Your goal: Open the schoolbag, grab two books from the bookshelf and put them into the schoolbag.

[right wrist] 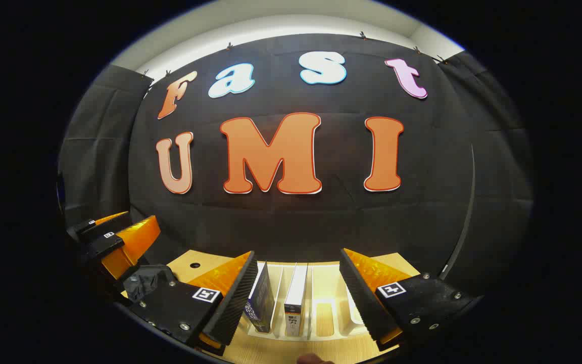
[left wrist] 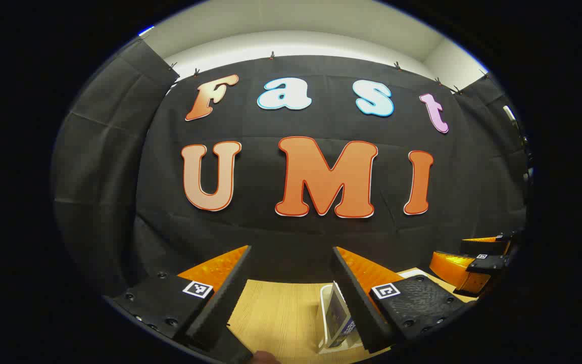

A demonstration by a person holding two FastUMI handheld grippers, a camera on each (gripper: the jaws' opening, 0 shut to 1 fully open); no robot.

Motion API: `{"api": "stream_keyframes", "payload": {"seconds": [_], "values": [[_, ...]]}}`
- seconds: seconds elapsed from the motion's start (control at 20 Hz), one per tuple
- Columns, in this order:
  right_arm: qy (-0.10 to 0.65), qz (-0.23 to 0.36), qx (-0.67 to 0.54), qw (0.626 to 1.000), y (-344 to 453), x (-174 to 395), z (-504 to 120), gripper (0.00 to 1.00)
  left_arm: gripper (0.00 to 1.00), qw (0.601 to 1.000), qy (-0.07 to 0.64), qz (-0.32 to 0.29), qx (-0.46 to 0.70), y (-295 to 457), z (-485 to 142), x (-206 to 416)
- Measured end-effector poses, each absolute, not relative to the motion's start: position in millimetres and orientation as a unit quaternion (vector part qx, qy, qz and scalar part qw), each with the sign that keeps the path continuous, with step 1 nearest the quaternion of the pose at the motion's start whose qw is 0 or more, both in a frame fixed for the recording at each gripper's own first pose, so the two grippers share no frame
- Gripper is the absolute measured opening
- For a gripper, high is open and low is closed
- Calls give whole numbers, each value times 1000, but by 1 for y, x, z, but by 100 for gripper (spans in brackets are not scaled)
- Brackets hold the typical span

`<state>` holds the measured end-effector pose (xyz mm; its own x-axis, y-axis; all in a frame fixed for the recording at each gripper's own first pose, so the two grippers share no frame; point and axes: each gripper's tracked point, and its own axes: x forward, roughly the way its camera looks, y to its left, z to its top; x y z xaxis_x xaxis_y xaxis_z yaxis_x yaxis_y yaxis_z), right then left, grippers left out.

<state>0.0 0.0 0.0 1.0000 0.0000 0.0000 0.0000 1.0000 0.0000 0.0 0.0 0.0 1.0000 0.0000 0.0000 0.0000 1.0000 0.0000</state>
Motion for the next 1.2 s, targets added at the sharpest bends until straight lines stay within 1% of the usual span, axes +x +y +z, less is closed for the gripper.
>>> {"api": "stream_keyframes", "payload": {"seconds": [0.3,0.7,0.85,0.95,1.2], "values": [[-3,3,1,1000,0,-3,1,97,98,1000,11,-3,17,-8,-8,-4],[-4,1,-3,1000,0,-9,2,97,98,1000,3,-12,28,-13,-4,-12],[0,2,-3,1000,1,-10,-2,97,99,999,1,-12,47,-14,-7,-17],[1,1,-4,1000,-1,-10,-4,97,98,998,-4,-15,58,-14,-7,-21],[10,3,-8,1000,-4,-9,-12,97,99,992,1,-8,124,-8,-26,-29]]}}
